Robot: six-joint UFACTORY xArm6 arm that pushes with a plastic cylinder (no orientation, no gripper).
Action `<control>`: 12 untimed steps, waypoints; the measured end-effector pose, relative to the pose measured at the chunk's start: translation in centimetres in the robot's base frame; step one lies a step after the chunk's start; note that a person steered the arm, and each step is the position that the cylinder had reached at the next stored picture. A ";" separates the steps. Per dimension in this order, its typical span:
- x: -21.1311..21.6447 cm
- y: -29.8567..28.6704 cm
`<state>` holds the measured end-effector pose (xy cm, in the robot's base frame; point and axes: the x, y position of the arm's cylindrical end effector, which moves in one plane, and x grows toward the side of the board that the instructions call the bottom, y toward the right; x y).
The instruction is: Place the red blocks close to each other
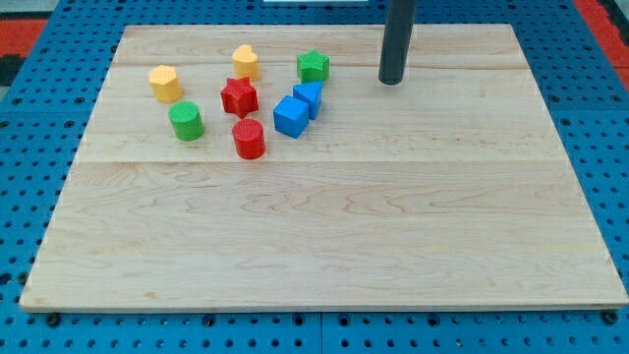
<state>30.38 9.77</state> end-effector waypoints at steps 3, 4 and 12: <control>-0.9 -0.8; -5.9 -4.3; 19.8 -21.3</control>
<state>50.14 -11.49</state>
